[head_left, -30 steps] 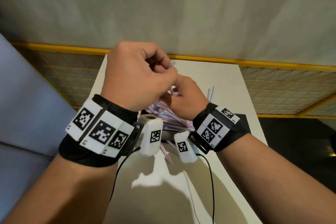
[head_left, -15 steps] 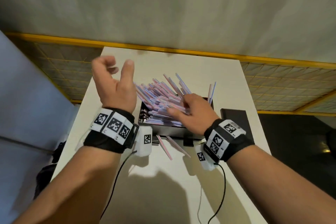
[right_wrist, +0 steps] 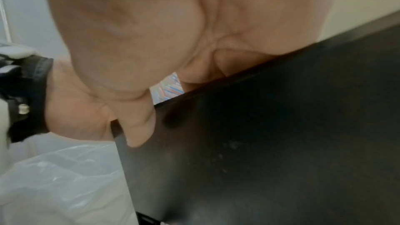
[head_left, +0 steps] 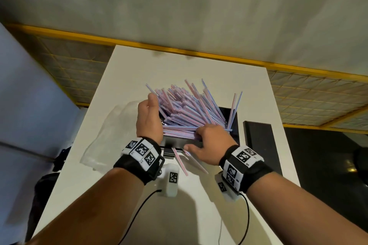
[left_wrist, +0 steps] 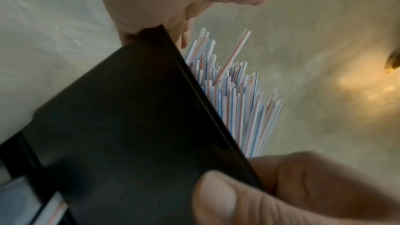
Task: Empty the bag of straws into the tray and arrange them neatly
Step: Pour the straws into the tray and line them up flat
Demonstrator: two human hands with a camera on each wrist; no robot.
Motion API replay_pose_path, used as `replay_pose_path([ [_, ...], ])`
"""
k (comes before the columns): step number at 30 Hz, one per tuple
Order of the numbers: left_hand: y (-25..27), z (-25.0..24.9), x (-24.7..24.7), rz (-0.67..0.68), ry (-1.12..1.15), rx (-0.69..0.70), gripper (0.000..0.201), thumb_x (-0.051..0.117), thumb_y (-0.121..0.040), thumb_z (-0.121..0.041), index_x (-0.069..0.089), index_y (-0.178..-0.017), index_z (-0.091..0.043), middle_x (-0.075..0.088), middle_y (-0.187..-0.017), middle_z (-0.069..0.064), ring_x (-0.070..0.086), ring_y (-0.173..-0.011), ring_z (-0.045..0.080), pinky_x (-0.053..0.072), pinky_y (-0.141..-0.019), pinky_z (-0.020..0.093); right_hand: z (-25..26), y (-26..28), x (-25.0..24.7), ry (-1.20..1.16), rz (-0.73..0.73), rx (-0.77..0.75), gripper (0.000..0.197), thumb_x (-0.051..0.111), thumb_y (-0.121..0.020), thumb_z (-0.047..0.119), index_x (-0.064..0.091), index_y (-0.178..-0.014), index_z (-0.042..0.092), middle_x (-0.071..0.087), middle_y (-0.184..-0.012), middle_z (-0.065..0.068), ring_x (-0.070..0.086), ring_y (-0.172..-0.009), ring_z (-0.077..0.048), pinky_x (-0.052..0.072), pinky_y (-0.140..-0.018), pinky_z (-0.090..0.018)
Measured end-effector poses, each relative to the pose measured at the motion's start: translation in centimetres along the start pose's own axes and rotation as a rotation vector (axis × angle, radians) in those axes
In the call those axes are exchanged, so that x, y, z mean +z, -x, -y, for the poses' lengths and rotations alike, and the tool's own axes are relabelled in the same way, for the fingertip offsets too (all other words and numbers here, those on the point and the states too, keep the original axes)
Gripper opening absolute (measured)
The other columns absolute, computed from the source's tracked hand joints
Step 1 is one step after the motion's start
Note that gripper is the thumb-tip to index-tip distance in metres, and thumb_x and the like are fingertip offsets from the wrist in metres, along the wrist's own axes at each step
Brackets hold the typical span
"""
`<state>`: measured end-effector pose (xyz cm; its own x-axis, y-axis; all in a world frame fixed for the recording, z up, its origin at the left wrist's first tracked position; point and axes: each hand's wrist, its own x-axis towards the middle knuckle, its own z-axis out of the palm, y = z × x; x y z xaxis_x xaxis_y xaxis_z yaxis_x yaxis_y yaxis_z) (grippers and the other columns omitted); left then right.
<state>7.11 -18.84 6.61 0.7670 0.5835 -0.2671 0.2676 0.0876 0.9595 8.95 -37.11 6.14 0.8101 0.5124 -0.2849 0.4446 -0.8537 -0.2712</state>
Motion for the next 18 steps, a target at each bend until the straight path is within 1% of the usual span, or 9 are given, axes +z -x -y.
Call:
replay_pose_path([
  [3, 0.7, 0.3, -0.3, 0.075, -0.067, 0.066, 0.080, 0.042, -0.075, -0.078, 0.048, -0.125, -0.016, 0.057, -0.110, -0.006, 0.056, -0.109, 0.020, 0.042, -0.088, 0.022, 1.3, -0.1, -0.3, 0.115, 0.134, 0.065, 0.052, 0.057, -0.084, 0.067, 0.063, -0.095, 0.016, 0.064, -0.088, -0.006, 0.062, -0.083, -0.028, 0.057, -0.073, -0.036],
  [4, 0.8, 0.7, -0.5, 0.113, -0.112, 0.088, 0.086, 0.049, -0.071, -0.080, 0.046, -0.129, -0.016, 0.058, -0.114, -0.006, 0.056, -0.111, 0.019, 0.044, -0.089, 0.022, 1.6, -0.2, -0.5, 0.151, 0.166, 0.085, 0.053, 0.058, -0.084, 0.067, 0.064, -0.096, 0.016, 0.066, -0.089, -0.006, 0.064, -0.082, -0.028, 0.057, -0.072, -0.036],
  [5, 0.8, 1.3, -0.6, 0.156, -0.155, 0.107, 0.093, 0.054, -0.067, -0.083, 0.044, -0.132, -0.017, 0.059, -0.120, -0.004, 0.057, -0.114, 0.019, 0.047, -0.095, 0.027, 1.9, -0.3, -0.7, 0.172, 0.200, 0.102, 0.052, 0.058, -0.083, 0.067, 0.063, -0.094, 0.016, 0.066, -0.087, -0.006, 0.064, -0.080, -0.027, 0.057, -0.070, -0.035],
  [7, 0.9, 2.4, -0.8, 0.215, -0.208, 0.133, 0.101, 0.058, -0.062, -0.087, 0.040, -0.136, -0.020, 0.057, -0.131, -0.001, 0.057, -0.119, 0.020, 0.046, -0.104, 0.038, 2.4, -0.8, -1.3, 0.155, 0.283, 0.127, 0.052, 0.062, -0.079, 0.067, 0.061, -0.089, 0.016, 0.065, -0.083, -0.005, 0.064, -0.076, -0.025, 0.057, -0.067, -0.035],
  [8, 1.0, 2.8, -0.9, 0.225, -0.224, 0.134, 0.103, 0.058, -0.063, -0.088, 0.039, -0.138, -0.020, 0.056, -0.133, -0.001, 0.057, -0.120, 0.020, 0.046, -0.105, 0.039, 2.5, -1.2, -1.5, 0.123, 0.316, 0.128, 0.053, 0.065, -0.077, 0.066, 0.062, -0.090, 0.014, 0.065, -0.084, -0.006, 0.064, -0.076, -0.025, 0.057, -0.067, -0.036],
  [11, 1.1, 2.9, -0.9, 0.235, -0.291, 0.146, 0.103, 0.057, -0.070, -0.086, 0.036, -0.143, -0.017, 0.050, -0.133, -0.005, 0.051, -0.118, 0.015, 0.039, -0.101, 0.030, 2.6, -2.4, -2.3, 0.038, 0.383, 0.153, 0.056, 0.072, -0.076, 0.060, 0.066, -0.091, 0.006, 0.065, -0.079, -0.006, 0.061, -0.070, -0.024, 0.050, -0.060, -0.032],
  [13, 1.0, 2.7, -1.0, 0.237, -0.326, 0.140, 0.098, 0.056, -0.076, -0.081, 0.035, -0.144, -0.014, 0.045, -0.130, -0.005, 0.046, -0.116, 0.013, 0.034, -0.098, 0.027, 2.5, -3.0, -2.5, 0.033, 0.432, 0.195, 0.052, 0.073, -0.075, 0.060, 0.066, -0.085, 0.009, 0.063, -0.076, -0.004, 0.060, -0.068, -0.022, 0.048, -0.058, -0.029],
  [16, 1.0, 2.5, -1.0, 0.240, -0.350, 0.134, 0.084, 0.058, -0.084, -0.070, 0.036, -0.143, -0.014, 0.043, -0.127, -0.006, 0.044, -0.115, 0.013, 0.033, -0.096, 0.025, 3.0, -3.8, -2.4, -0.045, 0.508, 0.225, 0.062, 0.077, -0.069, 0.064, 0.062, -0.104, 0.015, 0.065, -0.095, -0.002, 0.064, -0.083, -0.020, 0.057, -0.074, -0.035],
  [18, 1.0, 2.7, -1.1, 0.249, -0.354, 0.126, 0.089, 0.058, -0.083, -0.072, 0.034, -0.145, -0.013, 0.042, -0.129, -0.006, 0.044, -0.120, 0.014, 0.033, -0.097, 0.026, 3.2, -4.6, -2.3, -0.055, 0.542, 0.235, 0.076, 0.078, -0.065, 0.066, 0.061, -0.118, 0.014, 0.066, -0.111, -0.003, 0.063, -0.095, -0.021, 0.055, -0.087, -0.038],
])
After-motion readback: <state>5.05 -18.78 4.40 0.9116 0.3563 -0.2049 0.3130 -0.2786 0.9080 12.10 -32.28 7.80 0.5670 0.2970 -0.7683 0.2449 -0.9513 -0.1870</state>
